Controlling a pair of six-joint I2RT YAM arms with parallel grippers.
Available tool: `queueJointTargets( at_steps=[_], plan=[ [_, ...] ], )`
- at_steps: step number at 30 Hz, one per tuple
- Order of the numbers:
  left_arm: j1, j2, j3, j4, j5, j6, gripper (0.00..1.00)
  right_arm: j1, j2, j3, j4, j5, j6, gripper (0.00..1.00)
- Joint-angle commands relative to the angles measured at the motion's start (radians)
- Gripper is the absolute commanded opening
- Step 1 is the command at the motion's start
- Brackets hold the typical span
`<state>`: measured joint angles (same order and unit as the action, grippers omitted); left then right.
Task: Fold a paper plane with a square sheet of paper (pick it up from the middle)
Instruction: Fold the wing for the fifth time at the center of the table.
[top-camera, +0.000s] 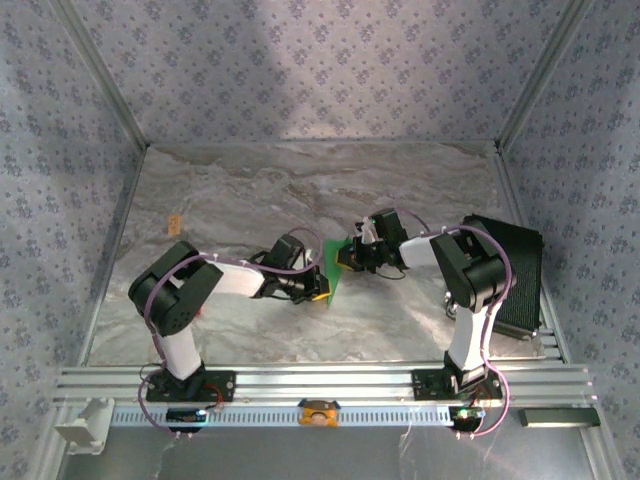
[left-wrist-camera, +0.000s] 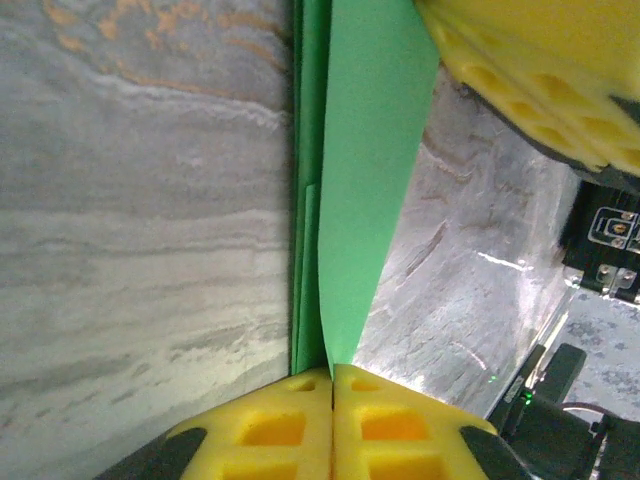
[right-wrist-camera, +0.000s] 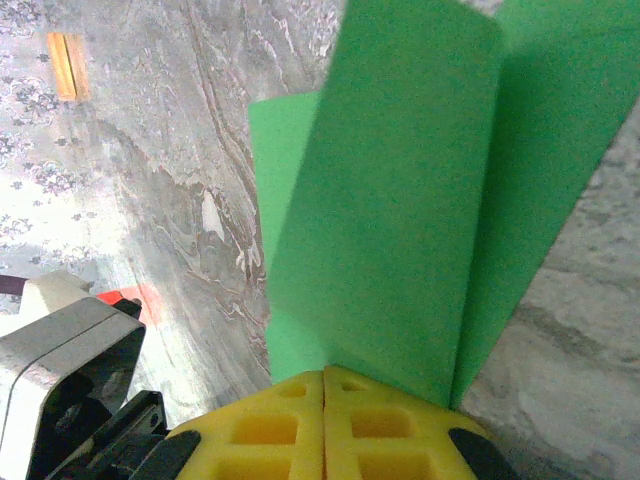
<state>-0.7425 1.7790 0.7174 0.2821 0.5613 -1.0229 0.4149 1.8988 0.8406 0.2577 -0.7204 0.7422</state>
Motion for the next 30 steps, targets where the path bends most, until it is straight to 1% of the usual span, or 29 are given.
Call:
queueJointTargets(
  at_steps=[1,4,6,8,10,13,14,15,16,19,21,24,26,30],
  plan=[
    [-0.02,-0.001,-0.029,-0.112,0.046,0.022,0.03,0.001,0.031,-0.022,-0.129,0.102,-0.026,0.09],
    [-0.027,0.002,-0.03,-0.131,0.05,0.033,0.03,0.0,0.03,-0.021,-0.132,0.101,-0.027,0.09],
    [-0.03,-0.004,-0.031,-0.157,0.04,0.044,0.07,0.001,0.029,-0.021,-0.133,0.101,-0.027,0.09],
    [-0.031,-0.01,-0.031,-0.191,0.025,0.058,0.09,0.001,0.026,-0.022,-0.132,0.103,-0.027,0.09],
    [-0.03,-0.016,-0.033,-0.204,0.022,0.065,0.13,0.001,0.026,-0.02,-0.133,0.101,-0.027,0.09],
    [-0.033,-0.021,-0.038,-0.21,0.023,0.067,0.14,0.002,0.026,-0.021,-0.133,0.101,-0.027,0.08],
    [-0.034,-0.023,-0.039,-0.209,0.025,0.069,0.13,0.002,0.024,-0.02,-0.133,0.102,-0.027,0.08],
    [-0.035,-0.023,-0.039,-0.208,0.027,0.07,0.07,0.001,0.025,-0.02,-0.136,0.104,-0.028,0.08],
    [-0.034,-0.024,-0.039,-0.21,0.027,0.072,0.05,0.001,0.025,-0.02,-0.136,0.104,-0.028,0.08],
    [-0.035,-0.021,-0.041,-0.21,0.032,0.076,0.01,0.002,0.026,-0.022,-0.135,0.105,-0.027,0.08],
    [-0.036,-0.02,-0.042,-0.211,0.037,0.078,0.01,0.002,0.027,-0.022,-0.135,0.106,-0.027,0.08],
    [-0.04,-0.021,-0.042,-0.214,0.044,0.081,0.05,0.002,0.028,-0.021,-0.135,0.105,-0.027,0.08],
    [-0.041,-0.027,-0.045,-0.224,0.034,0.08,0.11,0.002,0.026,-0.02,-0.137,0.104,-0.027,0.08],
    [-0.041,-0.04,-0.049,-0.236,0.025,0.081,0.15,0.003,0.026,-0.02,-0.136,0.103,-0.027,0.08]
  ],
)
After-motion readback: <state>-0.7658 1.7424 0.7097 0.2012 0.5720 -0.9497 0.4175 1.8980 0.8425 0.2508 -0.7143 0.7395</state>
